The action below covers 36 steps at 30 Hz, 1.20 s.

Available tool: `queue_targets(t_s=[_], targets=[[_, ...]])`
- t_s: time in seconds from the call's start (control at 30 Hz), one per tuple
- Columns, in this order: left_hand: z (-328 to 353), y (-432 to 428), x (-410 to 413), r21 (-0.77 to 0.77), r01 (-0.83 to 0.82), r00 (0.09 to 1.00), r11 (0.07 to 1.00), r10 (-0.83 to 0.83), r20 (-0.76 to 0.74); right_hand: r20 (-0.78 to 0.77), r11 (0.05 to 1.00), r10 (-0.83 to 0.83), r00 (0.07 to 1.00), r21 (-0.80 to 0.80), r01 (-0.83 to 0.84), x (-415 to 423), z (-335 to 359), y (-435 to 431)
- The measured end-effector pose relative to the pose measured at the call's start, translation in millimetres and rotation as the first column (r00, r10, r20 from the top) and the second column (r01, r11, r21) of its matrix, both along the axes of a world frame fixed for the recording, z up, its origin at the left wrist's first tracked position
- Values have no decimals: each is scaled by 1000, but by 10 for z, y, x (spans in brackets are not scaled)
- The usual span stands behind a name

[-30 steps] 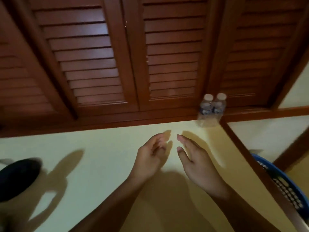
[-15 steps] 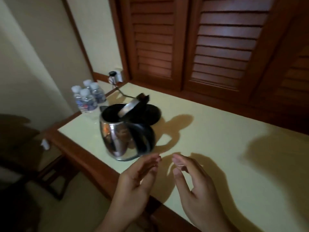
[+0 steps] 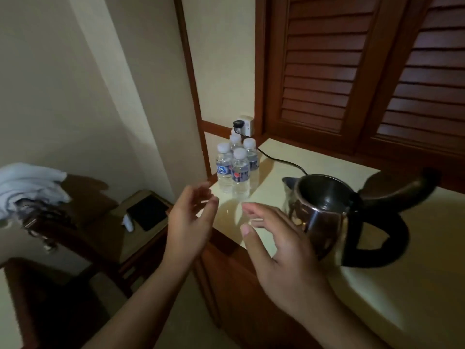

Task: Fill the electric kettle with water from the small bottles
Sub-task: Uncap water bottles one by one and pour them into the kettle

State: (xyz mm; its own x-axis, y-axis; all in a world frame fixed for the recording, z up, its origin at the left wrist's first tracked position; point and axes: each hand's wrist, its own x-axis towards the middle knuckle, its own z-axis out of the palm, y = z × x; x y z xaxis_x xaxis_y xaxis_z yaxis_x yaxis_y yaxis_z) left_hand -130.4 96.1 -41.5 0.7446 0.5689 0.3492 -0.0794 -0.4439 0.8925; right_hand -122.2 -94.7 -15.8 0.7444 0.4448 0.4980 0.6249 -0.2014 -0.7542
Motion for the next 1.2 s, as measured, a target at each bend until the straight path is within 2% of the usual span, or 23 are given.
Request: queue_targets(t_s=[0.07,0.2,0.37,0.5,0.6,0.77,0.93,1.03,1.2], targets=[[-27,353,330,-8,38,997,999,-39,-64,0,999,-31,1000,-30,31,134,9,344],[-150,872,973,-46,213,965,976,-218,-145,51,992,-127,991,-13,128,403,-27,812],[-250,1178,1394,-62,449,869,892,-451,-203,79,973,-226,971,-31,229,605,-50,1088],[-325,1284,1552,1,500,832,866,-480,-276,-6,960,-261,965,-104,259,669,28,1198],[-380,1259,1567,61,481,844,874,-444,-301,-28,949,-291,956,-137,285,657,66,1246],[-372,1243,1487,39,396,901,918,-379,-212,28,927,-339,940,-160,339,678,131,1244],[-285,1195,981,-7,315,946,949,-314,-82,188,911,-357,915,-149,386,662,247,1146],[-152,1054,566,-59,395,918,917,-397,-24,227,913,-333,915,-165,373,587,381,1080],[55,661,77,-15,592,805,806,-592,-23,290,853,-280,915,-362,376,473,583,840]])
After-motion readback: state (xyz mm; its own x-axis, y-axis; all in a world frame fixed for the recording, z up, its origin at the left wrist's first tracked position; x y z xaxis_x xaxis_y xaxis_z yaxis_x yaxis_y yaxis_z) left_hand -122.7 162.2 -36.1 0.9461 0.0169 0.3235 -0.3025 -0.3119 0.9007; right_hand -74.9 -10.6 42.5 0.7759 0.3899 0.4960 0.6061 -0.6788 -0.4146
